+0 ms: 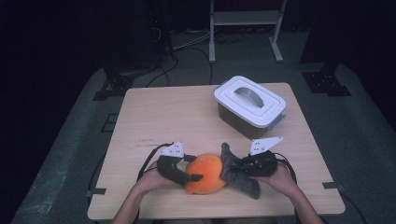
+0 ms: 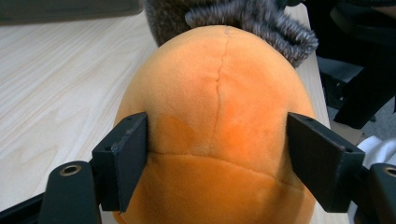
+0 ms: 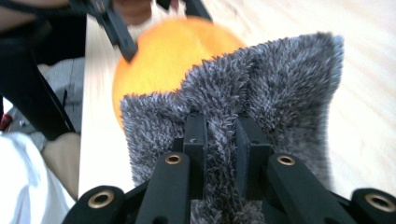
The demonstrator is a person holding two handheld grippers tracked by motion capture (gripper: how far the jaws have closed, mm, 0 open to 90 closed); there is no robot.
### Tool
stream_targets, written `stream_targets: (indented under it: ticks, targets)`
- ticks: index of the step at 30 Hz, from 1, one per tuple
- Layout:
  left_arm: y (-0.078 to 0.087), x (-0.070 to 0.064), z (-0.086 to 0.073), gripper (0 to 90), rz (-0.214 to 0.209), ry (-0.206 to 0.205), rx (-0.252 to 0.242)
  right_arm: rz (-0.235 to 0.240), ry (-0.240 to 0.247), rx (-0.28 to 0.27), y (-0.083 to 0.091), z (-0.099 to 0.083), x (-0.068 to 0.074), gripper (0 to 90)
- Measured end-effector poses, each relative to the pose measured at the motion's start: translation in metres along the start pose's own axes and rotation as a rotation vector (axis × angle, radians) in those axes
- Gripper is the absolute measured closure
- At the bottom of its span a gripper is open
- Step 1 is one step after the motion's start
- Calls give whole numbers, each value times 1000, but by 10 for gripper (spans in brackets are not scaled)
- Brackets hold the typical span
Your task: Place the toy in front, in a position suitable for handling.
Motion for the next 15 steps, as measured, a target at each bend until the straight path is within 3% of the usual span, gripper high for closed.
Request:
stream_targets:
  ticks: [3, 6, 10, 13, 15]
  targets:
    - [-1, -2, 1, 231, 1, -12, -2, 9, 10, -34, -2, 9, 6, 754]
    - [-1, -2, 0, 215, 3, -26, 3, 13, 30, 14, -12, 4, 9, 752]
    - [-2, -3, 1, 215, 5, -29, 0, 3, 20, 49, -10, -2, 4, 754]
    - [-2, -4, 2, 218, 8, -38, 2, 8, -6, 44, -6, -5, 0, 755]
    - [-3, -6, 3, 220, 11, -51, -5, 4, 0, 1, -2, 1, 2, 756]
Point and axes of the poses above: each handheld gripper's, and its own axes: y roughly backward along the jaws, z roughly out of its top, x roughly to its left, the point moved 7 cm from there along -y, roughly forward along the jaws, and after that the axes turned 5 degrees about x, right-handed, at the moved point
